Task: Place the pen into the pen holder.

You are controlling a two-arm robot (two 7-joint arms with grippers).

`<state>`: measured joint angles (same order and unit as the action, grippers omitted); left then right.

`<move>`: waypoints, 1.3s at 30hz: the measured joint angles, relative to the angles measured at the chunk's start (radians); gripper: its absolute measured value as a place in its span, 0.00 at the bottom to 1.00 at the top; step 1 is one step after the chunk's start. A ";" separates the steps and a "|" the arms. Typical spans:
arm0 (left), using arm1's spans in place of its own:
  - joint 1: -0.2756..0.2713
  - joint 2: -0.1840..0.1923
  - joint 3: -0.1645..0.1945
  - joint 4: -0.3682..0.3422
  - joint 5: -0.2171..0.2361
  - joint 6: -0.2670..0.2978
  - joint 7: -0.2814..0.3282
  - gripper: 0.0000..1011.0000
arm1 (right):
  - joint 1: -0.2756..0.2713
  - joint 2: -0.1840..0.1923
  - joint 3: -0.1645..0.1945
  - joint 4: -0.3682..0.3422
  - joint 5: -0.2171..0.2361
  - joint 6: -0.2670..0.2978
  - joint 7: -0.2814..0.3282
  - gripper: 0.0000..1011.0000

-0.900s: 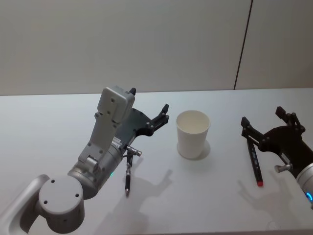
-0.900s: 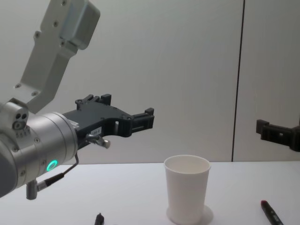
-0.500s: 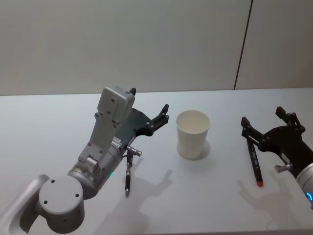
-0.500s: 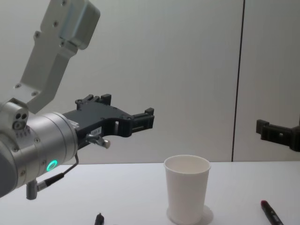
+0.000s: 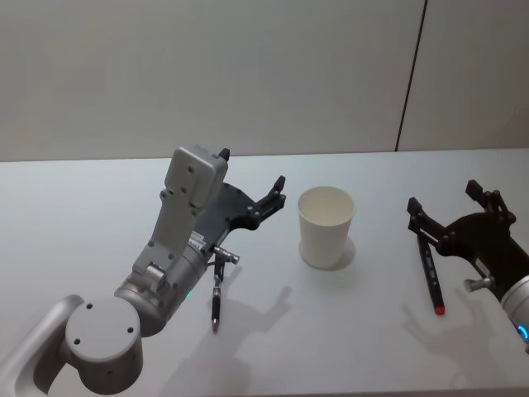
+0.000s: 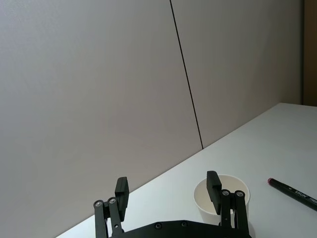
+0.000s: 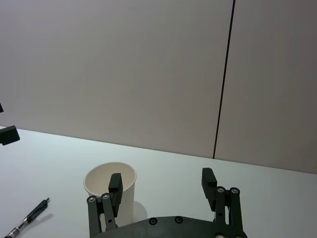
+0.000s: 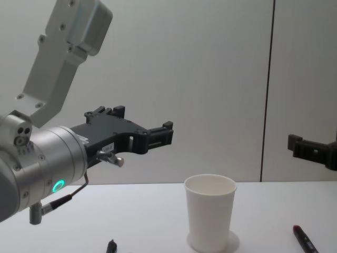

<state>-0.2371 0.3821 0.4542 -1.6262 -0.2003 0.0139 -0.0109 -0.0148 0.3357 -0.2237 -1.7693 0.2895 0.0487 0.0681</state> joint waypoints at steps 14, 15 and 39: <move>0.000 0.000 0.000 0.000 0.000 0.000 0.000 0.99 | 0.000 0.000 0.000 0.000 0.000 0.000 0.000 0.99; 0.000 0.000 0.000 0.000 0.000 0.000 0.000 0.99 | 0.000 0.000 0.000 0.000 0.000 0.000 0.000 0.99; 0.000 0.000 0.000 0.000 0.000 0.000 0.000 0.99 | 0.008 -0.010 -0.001 0.011 -0.006 0.020 -0.010 0.99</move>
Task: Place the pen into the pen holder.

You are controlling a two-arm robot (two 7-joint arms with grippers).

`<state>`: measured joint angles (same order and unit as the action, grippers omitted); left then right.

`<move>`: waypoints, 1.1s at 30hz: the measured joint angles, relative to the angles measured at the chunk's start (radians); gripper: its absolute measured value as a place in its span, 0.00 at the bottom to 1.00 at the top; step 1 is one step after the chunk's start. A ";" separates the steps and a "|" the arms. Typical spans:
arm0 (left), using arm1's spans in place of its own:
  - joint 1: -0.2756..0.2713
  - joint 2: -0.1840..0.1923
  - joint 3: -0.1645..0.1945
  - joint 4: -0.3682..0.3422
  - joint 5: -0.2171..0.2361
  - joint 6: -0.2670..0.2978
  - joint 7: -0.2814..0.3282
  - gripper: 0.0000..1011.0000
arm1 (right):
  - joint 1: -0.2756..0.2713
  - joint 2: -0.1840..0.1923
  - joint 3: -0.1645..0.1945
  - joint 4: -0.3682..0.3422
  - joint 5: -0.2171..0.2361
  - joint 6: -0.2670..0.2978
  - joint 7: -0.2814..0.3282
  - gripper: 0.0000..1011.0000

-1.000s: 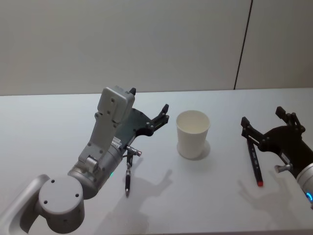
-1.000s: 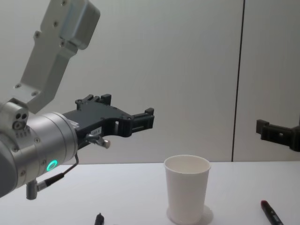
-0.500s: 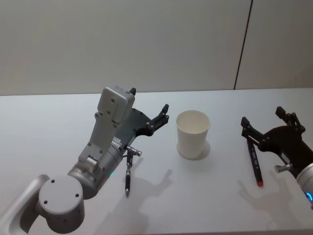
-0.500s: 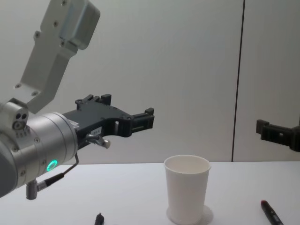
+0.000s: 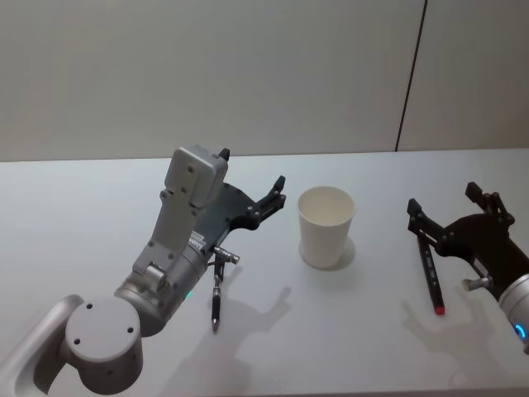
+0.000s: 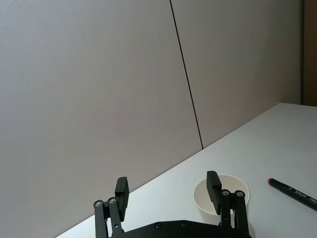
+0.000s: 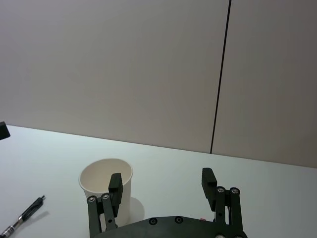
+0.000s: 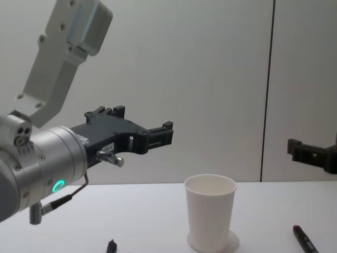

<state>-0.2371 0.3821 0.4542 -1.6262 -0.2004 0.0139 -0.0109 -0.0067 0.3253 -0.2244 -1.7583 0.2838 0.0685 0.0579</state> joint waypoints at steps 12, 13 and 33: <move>0.000 0.000 0.000 0.000 0.000 0.000 0.000 0.99 | 0.024 -0.037 -0.016 0.019 -0.044 0.089 -0.063 0.99; 0.000 0.000 0.000 0.000 0.000 0.000 0.000 0.99 | 0.027 -0.043 -0.018 0.022 -0.051 0.101 -0.073 0.99; 0.000 0.000 0.000 0.000 0.000 0.000 0.000 0.99 | 0.073 -0.110 -0.033 0.080 -0.103 0.233 -0.183 0.99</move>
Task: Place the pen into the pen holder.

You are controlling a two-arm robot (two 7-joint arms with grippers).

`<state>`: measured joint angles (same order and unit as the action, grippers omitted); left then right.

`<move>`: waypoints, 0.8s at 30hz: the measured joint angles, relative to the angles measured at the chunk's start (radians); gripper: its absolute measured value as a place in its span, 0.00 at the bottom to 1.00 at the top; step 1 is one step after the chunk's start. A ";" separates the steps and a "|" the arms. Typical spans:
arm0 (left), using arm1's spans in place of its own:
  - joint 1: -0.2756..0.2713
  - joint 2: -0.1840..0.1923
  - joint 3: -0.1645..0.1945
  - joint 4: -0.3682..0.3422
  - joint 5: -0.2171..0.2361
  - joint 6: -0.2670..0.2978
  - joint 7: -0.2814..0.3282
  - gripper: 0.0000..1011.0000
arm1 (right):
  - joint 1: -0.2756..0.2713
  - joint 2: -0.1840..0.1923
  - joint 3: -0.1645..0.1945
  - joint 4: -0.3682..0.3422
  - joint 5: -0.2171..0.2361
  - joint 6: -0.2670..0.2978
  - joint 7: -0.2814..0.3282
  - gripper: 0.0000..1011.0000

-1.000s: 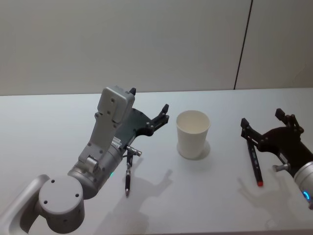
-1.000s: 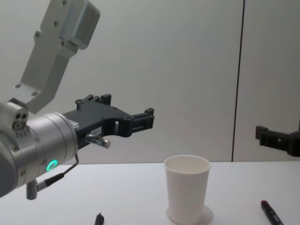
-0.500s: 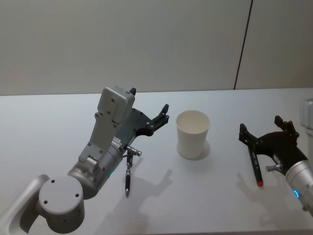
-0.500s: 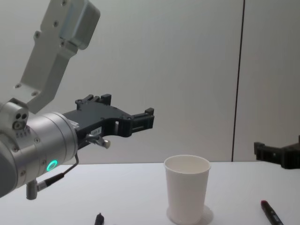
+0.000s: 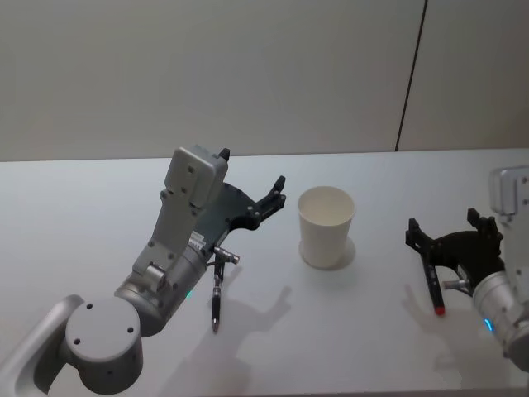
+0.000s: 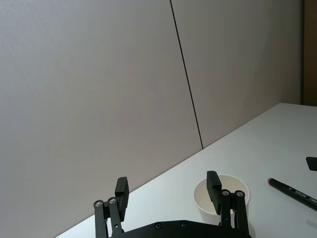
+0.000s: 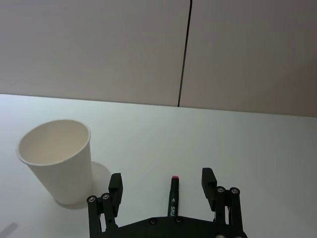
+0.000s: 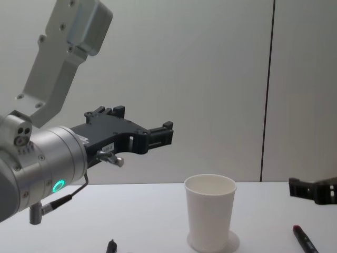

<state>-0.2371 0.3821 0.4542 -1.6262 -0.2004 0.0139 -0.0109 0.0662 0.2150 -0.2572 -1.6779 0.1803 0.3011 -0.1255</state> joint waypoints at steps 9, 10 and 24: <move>0.000 0.000 0.000 0.000 0.000 0.000 0.000 0.99 | 0.028 -0.023 0.009 0.055 0.013 0.053 -0.026 0.99; 0.000 0.000 0.000 0.000 0.000 0.000 0.000 0.99 | 0.032 -0.027 0.010 0.065 0.015 0.060 -0.029 0.99; 0.000 0.000 0.000 0.000 0.000 0.000 0.000 0.99 | 0.084 -0.062 0.018 0.169 0.033 0.094 -0.039 0.99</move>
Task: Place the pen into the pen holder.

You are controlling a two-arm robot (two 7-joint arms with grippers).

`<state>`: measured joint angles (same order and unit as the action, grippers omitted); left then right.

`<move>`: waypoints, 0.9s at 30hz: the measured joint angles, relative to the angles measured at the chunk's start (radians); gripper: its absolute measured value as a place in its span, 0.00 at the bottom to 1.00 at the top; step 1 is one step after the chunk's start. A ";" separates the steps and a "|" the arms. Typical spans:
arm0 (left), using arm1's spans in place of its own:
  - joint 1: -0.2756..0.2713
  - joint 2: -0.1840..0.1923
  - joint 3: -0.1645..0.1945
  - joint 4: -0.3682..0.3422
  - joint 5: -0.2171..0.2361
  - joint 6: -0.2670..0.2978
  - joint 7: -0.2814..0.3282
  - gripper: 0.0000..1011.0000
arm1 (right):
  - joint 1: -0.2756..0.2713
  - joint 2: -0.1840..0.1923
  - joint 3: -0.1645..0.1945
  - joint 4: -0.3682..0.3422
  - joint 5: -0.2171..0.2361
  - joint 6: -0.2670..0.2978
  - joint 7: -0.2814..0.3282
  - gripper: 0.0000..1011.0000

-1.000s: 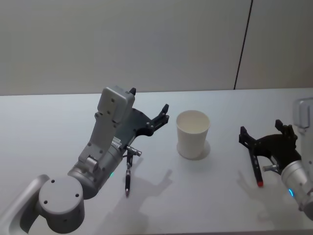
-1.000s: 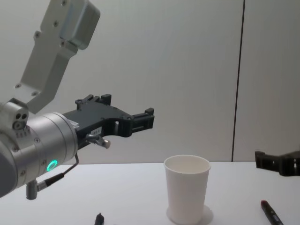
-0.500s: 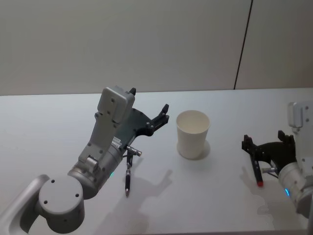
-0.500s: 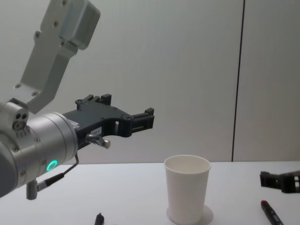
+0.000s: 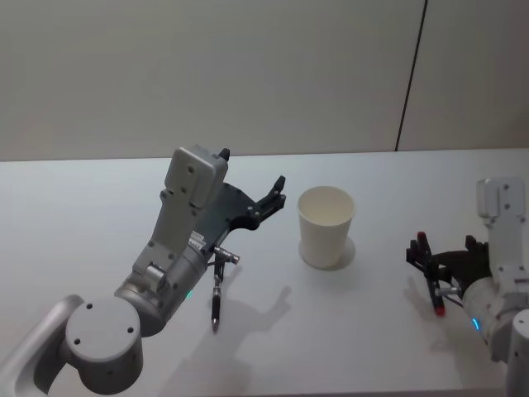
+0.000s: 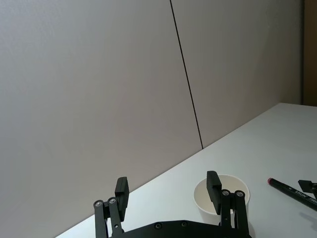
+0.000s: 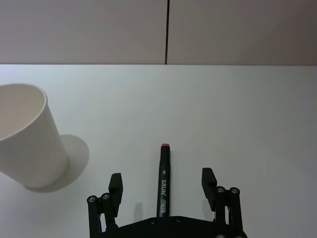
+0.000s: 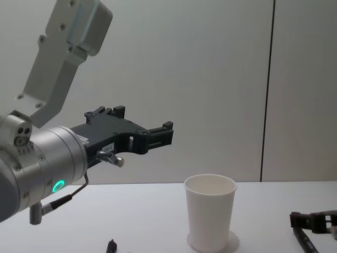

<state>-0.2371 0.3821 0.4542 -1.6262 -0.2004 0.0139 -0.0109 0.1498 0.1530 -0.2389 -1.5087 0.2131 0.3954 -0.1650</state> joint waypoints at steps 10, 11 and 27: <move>0.000 0.000 0.000 0.000 0.000 0.000 0.000 0.99 | 0.039 -0.026 0.002 0.073 0.010 0.008 0.001 0.99; 0.000 0.000 0.000 0.000 0.000 0.000 0.000 0.99 | 0.045 -0.030 0.002 0.084 0.012 0.009 0.002 0.99; 0.000 0.000 0.000 0.000 0.000 0.000 0.000 0.99 | 0.091 -0.060 0.005 0.173 0.020 0.026 -0.007 0.99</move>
<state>-0.2371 0.3821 0.4542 -1.6262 -0.2003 0.0139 -0.0109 0.2409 0.0931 -0.2343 -1.3354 0.2326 0.4213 -0.1717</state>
